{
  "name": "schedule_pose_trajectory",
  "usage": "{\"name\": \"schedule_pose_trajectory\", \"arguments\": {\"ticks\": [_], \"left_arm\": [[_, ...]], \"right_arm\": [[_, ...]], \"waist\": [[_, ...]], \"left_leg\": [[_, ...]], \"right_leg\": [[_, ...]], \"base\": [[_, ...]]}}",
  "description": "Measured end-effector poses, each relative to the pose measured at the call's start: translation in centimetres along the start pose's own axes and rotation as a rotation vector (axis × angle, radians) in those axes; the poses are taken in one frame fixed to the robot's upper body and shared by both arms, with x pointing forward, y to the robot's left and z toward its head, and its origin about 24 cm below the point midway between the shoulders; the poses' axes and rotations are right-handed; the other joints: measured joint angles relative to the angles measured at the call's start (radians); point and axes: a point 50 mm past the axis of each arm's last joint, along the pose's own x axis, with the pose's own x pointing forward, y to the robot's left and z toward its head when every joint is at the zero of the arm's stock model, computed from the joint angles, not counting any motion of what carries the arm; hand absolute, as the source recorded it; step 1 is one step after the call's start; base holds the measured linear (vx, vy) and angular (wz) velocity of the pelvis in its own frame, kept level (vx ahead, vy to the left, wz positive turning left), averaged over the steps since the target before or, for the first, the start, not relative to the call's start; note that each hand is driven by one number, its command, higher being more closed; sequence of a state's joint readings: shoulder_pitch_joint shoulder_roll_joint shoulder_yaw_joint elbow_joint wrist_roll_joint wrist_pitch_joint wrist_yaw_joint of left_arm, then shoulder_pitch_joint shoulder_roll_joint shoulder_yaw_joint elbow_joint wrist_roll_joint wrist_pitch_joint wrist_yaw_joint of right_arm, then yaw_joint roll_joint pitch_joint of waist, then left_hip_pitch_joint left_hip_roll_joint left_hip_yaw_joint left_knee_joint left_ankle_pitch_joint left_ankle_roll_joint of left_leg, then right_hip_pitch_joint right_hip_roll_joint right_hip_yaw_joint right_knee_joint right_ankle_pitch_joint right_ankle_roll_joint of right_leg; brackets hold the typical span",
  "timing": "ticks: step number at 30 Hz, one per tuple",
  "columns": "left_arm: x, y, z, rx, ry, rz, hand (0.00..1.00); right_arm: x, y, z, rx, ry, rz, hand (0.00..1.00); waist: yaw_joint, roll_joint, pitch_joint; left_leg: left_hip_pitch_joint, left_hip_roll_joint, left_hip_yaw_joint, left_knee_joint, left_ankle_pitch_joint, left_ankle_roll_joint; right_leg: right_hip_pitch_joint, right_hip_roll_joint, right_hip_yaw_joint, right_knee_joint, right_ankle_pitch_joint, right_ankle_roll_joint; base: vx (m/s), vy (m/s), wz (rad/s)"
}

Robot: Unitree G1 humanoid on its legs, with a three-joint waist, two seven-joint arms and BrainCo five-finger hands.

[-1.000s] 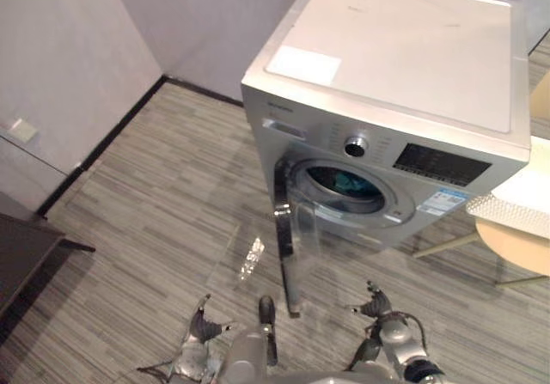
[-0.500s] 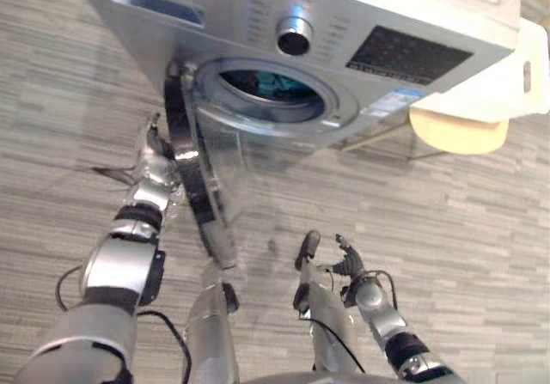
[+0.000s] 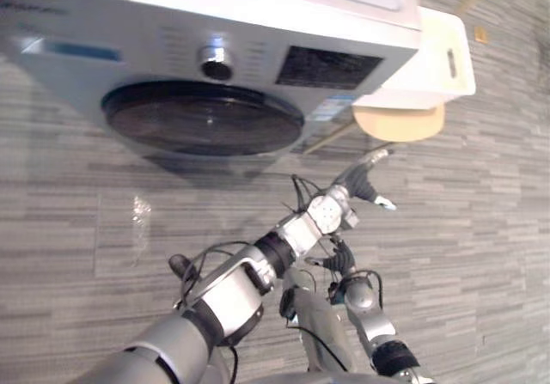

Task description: Pick up the laundry basket with both hands and put the clothes into the washing machine.

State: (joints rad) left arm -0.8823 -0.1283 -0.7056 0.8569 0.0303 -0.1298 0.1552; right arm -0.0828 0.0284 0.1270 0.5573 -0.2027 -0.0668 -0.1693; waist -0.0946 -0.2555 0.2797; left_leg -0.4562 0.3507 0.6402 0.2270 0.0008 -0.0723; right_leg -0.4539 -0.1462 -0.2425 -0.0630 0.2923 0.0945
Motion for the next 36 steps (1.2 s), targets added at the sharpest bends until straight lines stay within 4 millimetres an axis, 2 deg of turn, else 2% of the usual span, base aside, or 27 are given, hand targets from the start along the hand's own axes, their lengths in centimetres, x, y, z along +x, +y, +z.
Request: {"name": "schedule_pose_trajectory", "arguments": {"ticks": [2, 5, 8, 10, 11, 13, 14, 15, 16, 18, 19, 21, 23, 24, 25, 26, 27, 28, 29, 30, 31, 32, 33, 34, 36], "left_arm": [[-0.1, 0.1, -0.8, 0.024, 0.042, 0.009, 0.00], [-0.2, 0.9, -1.5, 0.093, 0.082, 0.064, 0.00], [-0.4, 2.2, -1.3, 0.078, 0.054, 0.143, 0.00], [-2.1, 2.9, -2.8, 0.048, 0.058, 0.191, 0.00], [-3.9, 3.4, -5.1, 0.030, 0.109, 0.220, 0.00], [-6.3, 3.8, -7.7, 0.001, 0.181, 0.254, 0.00], [-8.5, 4.0, -9.7, -0.018, 0.242, 0.285, 0.00], [-9.6, 4.0, -10.7, -0.029, 0.278, 0.295, 0.00], [-11.5, 3.9, -12.3, -0.048, 0.335, 0.311, 0.00], [-16.6, 3.1, -15.7, -0.116, 0.487, 0.334, 0.00], [-17.7, 2.9, -16.3, -0.132, 0.518, 0.343, 0.00], [-21.3, 2.0, -17.9, -0.190, 0.623, 0.399, 0.00], [-24.8, 0.9, -19.2, -0.243, 0.733, 0.463, 0.00], [-25.7, 0.6, -19.5, -0.256, 0.764, 0.484, 0.00], [-28.0, -0.1, -20.2, -0.267, 0.838, 0.533, 0.00], [-29.2, -0.5, -20.6, -0.254, 0.882, 0.549, 0.00], [-31.0, -1.2, -21.2, -0.231, 0.963, 0.568, 0.00], [-32.7, -2.9, -21.4, -0.252, 1.042, 0.571, 0.00], [-33.6, -3.5, -21.6, -0.258, 1.084, 0.575, 0.00], [-34.8, -4.2, -21.7, -0.263, 1.137, 0.572, 0.00], [-35.6, -4.5, -21.7, -0.263, 1.166, 0.580, 0.00], [-36.0, -4.6, -21.8, -0.269, 1.185, 0.587, 0.00], [-36.7, -4.9, -22.1, -0.291, 1.222, 0.599, 0.00], [-37.3, -5.2, -22.3, -0.321, 1.258, 0.616, 0.00], [-37.5, -5.4, -22.7, -0.368, 1.290, 0.625, 0.00]], "right_arm": [[0.0, -0.2, -0.1, -0.010, 0.001, -0.003, 0.00], [0.4, -0.2, 0.3, -0.027, -0.008, 0.007, 0.00], [0.3, -1.0, -0.4, -0.047, 0.009, -0.008, 0.00], [0.0, -1.8, -2.3, -0.072, 0.077, -0.017, 0.00], [-0.5, -2.1, -4.1, -0.082, 0.151, -0.020, 0.00], [-1.0, -2.5, -5.8, -0.087, 0.226, -0.027, 0.00], [-1.3, -2.8, -6.8, -0.084, 0.273, -0.036, 0.00], [-1.5, -3.0, -7.2, -0.085, 0.293, -0.039, 0.00], [-1.7, -3.2, -7.8, -0.083, 0.322, -0.046, 0.00], [-2.5, -3.6, -9.3, -0.093, 0.392, -0.052, 0.00], [-2.7, -3.8, -9.6, -0.088, 0.410, -0.058, 0.00], [-3.3, -4.4, -10.6, -0.081, 0.453, -0.078, 0.00], [-4.3, -5.5, -11.7, -0.059, 0.500, -0.113, 0.00], [-4.5, -5.7, -12.0, -0.048, 0.512, -0.123, 0.00], [-4.9, -5.9, -12.5, -0.042, 0.536, -0.130, 0.00], [-5.1, -6.0, -12.8, -0.040, 0.552, -0.131, 0.00], [-5.7, -5.9, -13.4, -0.013, 0.582, -0.144, 0.00], [-6.4, -6.4, -14.0, -0.009, 0.605, -0.167, 0.00], [-6.7, -6.2, -14.3, -0.001, 0.616, -0.168, 0.00], [-7.4, -5.6, -14.8, 0.017, 0.639, -0.164, 0.00], [-7.2, -4.9, -14.6, 0.054, 0.626, -0.170, 0.00], [-7.1, -4.6, -14.4, 0.064, 0.616, -0.165, 0.00], [-7.0, -3.8, -14.2, 0.086, 0.605, -0.155, 0.00], [-7.0, -3.2, -14.0, 0.103, 0.597, -0.148, 0.00], [-7.0, -2.9, -13.8, 0.121, 0.583, -0.151, 0.00]], "waist": [[0.002, 0.000, 0.000], [0.007, 0.020, -0.006], [0.032, 0.052, -0.021], [0.058, 0.089, -0.036], [0.073, 0.108, -0.043], [0.081, 0.131, -0.053], [0.098, 0.141, -0.056], [0.108, 0.147, -0.059], [0.110, 0.152, -0.059], [0.111, 0.156, -0.058], [0.113, 0.157, -0.058], [0.135, 0.167, -0.058], [0.168, 0.191, -0.060], [0.169, 0.198, -0.063], [0.178, 0.206, -0.076], [0.181, 0.204, -0.084], [0.181, 0.204, -0.100], [0.187, 0.235, -0.106], [0.188, 0.233, -0.106], [0.175, 0.236, -0.107], [0.167, 0.237, -0.105], [0.165, 0.243, -0.101], [0.165, 0.220, -0.100], [0.165, 0.198, -0.103], [0.163, 0.187, -0.109]], "left_leg": [[-0.015, 0.002, -0.001, 0.000, 0.011, -0.014], [-0.015, 0.018, -0.003, -0.008, 0.041, -0.031], [0.015, 0.002, -0.011, -0.054, 0.069, -0.034], [0.042, -0.023, -0.050, -0.092, 0.087, -0.034], [0.066, -0.045, -0.087, -0.121, 0.098, -0.033], [0.077, -0.063, -0.121, -0.148, 0.112, -0.031], [0.082, -0.081, -0.142, -0.167, 0.121, -0.026], [0.083, -0.091, -0.152, -0.176, 0.126, -0.022], [0.085, -0.106, -0.173, -0.181, 0.129, -0.018], [0.100, -0.146, -0.234, -0.173, 0.128, -0.016], [0.106, -0.156, -0.250, -0.169, 0.125, -0.013], [0.108, -0.185, -0.310, -0.119, 0.093, 0.019], [0.105, -0.232, -0.396, -0.026, 0.018, 0.044], [0.103, -0.245, -0.413, 0.000, -0.004, 0.053], [0.100, -0.283, -0.449, 0.034, -0.035, 0.066], [0.103, -0.306, -0.459, 0.033, -0.037, 0.070], [0.091, -0.340, -0.472, 0.104, -0.065, 0.100], [0.091, -0.352, -0.503, 0.179, -0.148, 0.128], [0.104, -0.374, -0.532, 0.190, -0.159, 0.138], [0.129, -0.411, -0.592, 0.194, -0.167, 0.150], [0.153, -0.420, -0.652, 0.188, -0.167, 0.157], [0.164, -0.424, -0.682, 0.180, -0.164, 0.163], [0.200, -0.441, -0.723, 0.151, -0.156, 0.169], [0.235, -0.463, -0.759, 0.131, -0.154, 0.172], [0.264, -0.492, -0.809, 0.119, -0.157, 0.177]], "right_leg": [[-0.004, 0.004, 0.003, -0.016, -0.050, -0.012], [-0.010, 0.027, 0.004, -0.025, -0.054, -0.011], [0.012, 0.027, -0.010, -0.025, -0.055, -0.010], [0.054, 0.020, -0.054, -0.025, -0.066, -0.008], [0.097, 0.007, -0.088, -0.020, -0.100, -0.004], [0.116, -0.006, -0.117, 0.004, -0.122, 0.000], [0.122, -0.022, -0.137, 0.026, -0.138, 0.006], [0.126, -0.030, -0.147, 0.033, -0.143, 0.009], [0.139, -0.038, -0.167, 0.042, -0.151, 0.015], [0.195, -0.079, -0.226, 0.068, -0.176, 0.032], [0.214, -0.090, -0.243, 0.075, -0.182, 0.035], [0.279, -0.124, -0.306, 0.107, -0.212, 0.046], [0.365, -0.184, -0.388, 0.181, -0.278, 0.071], [0.384, -0.201, -0.400, 0.203, -0.298, 0.080], [0.408, -0.241, -0.426, 0.258, -0.345, 0.073], [0.417, -0.264, -0.437, 0.283, -0.371, 0.055], [0.422, -0.307, -0.441, 0.338, -0.418, -0.026], [0.436, -0.317, -0.410, 0.444, -0.487, -0.172], [0.430, -0.330, -0.357, 0.509, -0.483, -0.232], [0.386, -0.344, -0.218, 0.660, -0.386, -0.237], [0.337, -0.293, -0.100, 0.774, -0.429, -0.129], [0.307, -0.254, -0.062, 0.822, -0.467, -0.100], [0.250, -0.177, 0.004, 0.886, -0.534, -0.070], [0.203, -0.112, 0.056, 0.896, -0.574, -0.049], [0.144, -0.038, 0.107, 0.851, -0.591, -0.034]], "base": [[0.05, -0.134, -0.02], [0.04, -0.092, -0.09], [0.08, -0.014, 0.12], [0.08, 0.030, 0.60], [0.08, 0.048, 0.80], [0.05, 0.060, 0.73], [0.02, 0.088, 0.59], [0.03, 0.089, 0.59], [0.04, 0.083, 0.68], [0.06, 0.100, 0.91], [0.06, 0.163, 0.98], [0.04, 0.168, 1.05], [0.04, 0.184, 1.28], [0.04, 0.205, 1.24], [0.02, 0.177, 0.98], [0.09, 0.299, 1.26], [0.17, 0.298, 1.20], [0.18, 0.281, 1.21], [0.16, 0.206, 1.37], [0.15, 0.174, 1.52], [0.16, 0.159, 1.54], [0.18, 0.087, 1.31], [0.18, 0.042, 1.15], [0.19, 0.021, 1.10], [0.21, -0.028, 1.00]]}}
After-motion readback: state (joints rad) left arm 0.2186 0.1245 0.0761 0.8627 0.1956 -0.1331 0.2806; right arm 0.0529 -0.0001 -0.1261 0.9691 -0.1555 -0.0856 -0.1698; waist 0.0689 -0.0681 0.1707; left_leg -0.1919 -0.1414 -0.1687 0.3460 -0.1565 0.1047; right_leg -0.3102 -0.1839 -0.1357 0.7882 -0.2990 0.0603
